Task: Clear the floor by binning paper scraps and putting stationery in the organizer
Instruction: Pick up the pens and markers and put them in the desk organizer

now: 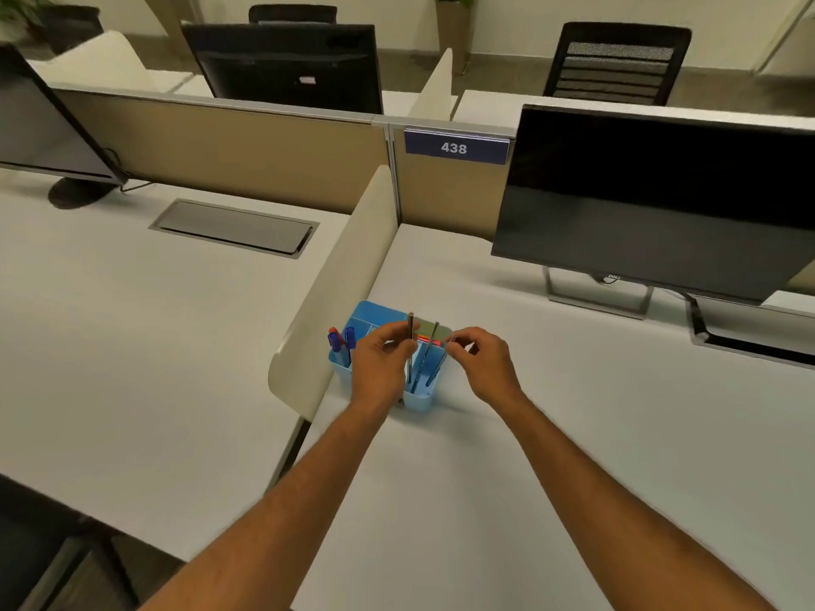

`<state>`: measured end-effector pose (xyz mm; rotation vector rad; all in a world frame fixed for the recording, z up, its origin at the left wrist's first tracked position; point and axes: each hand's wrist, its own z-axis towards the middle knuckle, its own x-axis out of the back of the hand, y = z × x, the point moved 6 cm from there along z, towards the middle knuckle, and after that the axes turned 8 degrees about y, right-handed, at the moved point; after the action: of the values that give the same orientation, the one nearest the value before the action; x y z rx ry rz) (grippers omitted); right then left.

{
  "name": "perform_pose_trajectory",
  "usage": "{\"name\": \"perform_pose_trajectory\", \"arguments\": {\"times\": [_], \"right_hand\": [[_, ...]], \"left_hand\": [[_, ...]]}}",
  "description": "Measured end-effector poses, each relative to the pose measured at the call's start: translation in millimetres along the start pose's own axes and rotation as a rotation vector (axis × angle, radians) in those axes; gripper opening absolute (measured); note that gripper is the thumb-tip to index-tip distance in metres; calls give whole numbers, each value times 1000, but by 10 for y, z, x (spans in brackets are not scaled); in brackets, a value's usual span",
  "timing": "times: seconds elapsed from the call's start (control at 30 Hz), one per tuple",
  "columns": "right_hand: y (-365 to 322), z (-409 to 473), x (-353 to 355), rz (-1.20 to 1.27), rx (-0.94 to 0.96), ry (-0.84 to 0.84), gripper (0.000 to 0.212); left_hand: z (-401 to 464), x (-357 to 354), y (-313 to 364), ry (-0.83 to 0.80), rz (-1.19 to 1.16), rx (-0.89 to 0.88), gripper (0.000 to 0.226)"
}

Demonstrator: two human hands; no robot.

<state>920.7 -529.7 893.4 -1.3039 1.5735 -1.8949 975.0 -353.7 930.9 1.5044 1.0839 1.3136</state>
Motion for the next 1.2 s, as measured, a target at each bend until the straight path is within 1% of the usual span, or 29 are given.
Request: {"name": "perform_pose_trajectory", "arguments": {"times": [0.1,0.2,0.37,0.43,0.57,0.73,0.9,1.03,1.2], "right_hand": [[88,-7,-123,-98,22,-84,8],[135,32,-143,-140,8,-116,11],[184,34,25,-117,-34,-77,26],[237,27,121,-108,-50,-51,24],[291,13,295,-103,-61,-23,21],[150,-112,456,-109,-30,11,21],[-258,-398,415,-136,92,21,25],[-605,-773,351,-154,165,36,32],[-941,-1458,354,-209,246,59,43]], "left_hand": [[78,-98,-95,26,52,-11,22],[140,-185,-219,15,138,-24,22],[136,-255,-510,-42,324,15,22],[130,-267,-574,-51,388,10,22],[139,-294,-622,-59,446,-1,26],[63,-213,-487,-62,399,-7,39],[-149,77,-132,-72,319,-98,39],[-554,436,168,-80,270,-182,40],[-1249,1003,470,-85,240,-325,42]]}}
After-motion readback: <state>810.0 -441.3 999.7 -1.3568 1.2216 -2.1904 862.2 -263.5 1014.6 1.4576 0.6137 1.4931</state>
